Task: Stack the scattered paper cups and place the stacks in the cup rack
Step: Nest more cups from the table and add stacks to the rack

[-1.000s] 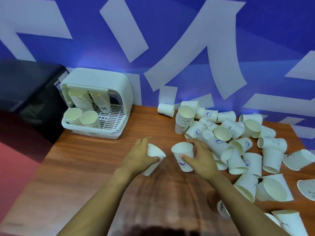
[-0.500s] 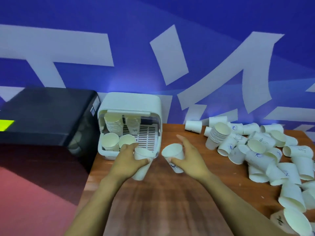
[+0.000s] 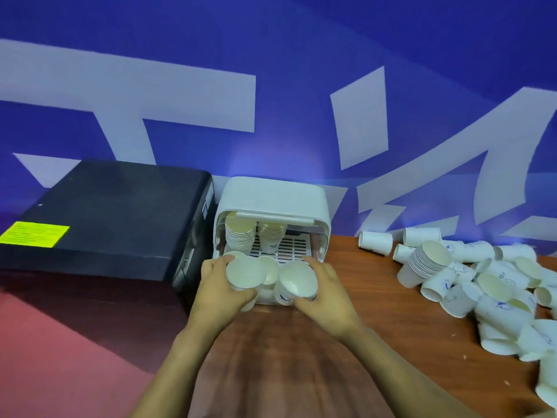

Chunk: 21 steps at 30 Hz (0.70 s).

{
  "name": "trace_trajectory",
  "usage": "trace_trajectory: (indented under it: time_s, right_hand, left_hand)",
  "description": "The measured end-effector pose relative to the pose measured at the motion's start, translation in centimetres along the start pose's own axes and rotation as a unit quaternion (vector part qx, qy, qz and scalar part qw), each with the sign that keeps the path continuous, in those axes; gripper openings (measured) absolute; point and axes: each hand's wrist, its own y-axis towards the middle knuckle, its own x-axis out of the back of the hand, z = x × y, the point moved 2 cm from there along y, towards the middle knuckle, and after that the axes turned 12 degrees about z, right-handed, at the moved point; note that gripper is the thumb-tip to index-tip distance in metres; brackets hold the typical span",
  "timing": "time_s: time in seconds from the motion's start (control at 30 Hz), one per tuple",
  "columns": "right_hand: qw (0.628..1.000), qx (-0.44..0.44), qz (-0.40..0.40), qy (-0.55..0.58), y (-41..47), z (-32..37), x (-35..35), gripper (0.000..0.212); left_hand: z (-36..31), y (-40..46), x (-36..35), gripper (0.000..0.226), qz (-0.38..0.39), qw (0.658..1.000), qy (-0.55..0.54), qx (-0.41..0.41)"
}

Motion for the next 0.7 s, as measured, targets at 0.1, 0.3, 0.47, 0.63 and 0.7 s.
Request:
trace_trajectory:
  time_s: [0.1,0.3,0.47,0.63,0.7]
  right_hand:
    - [1.000,0.005,-0.014,0.003,1.4,0.5,0.4,0.077]
    - [0.999,0.002,-0.030,0.032,5.0,2.0,-1.8,0.074]
    - [0.998,-0.046,-0.034,0.016,6.8,1.8,-3.5,0.073]
    - [0.995,-0.104,0.008,0.004,8.0,0.3,-5.1,0.079]
    - [0.993,-0.117,0.014,0.011,8.2,0.0,-5.5,0.081]
  left_hand:
    - [-0.3,0.9,0.6,0.067,-0.053,0.998,-0.012,-0.020]
    - [0.8,3.0,2.1,0.070,-0.079,0.996,-0.024,-0.024]
    - [2.4,4.9,1.4,0.075,-0.065,0.997,-0.034,0.000]
    - [3.3,6.2,1.1,0.065,-0.061,0.997,-0.039,-0.011]
    - [3.5,6.6,0.8,0.064,-0.068,0.997,-0.030,-0.001]
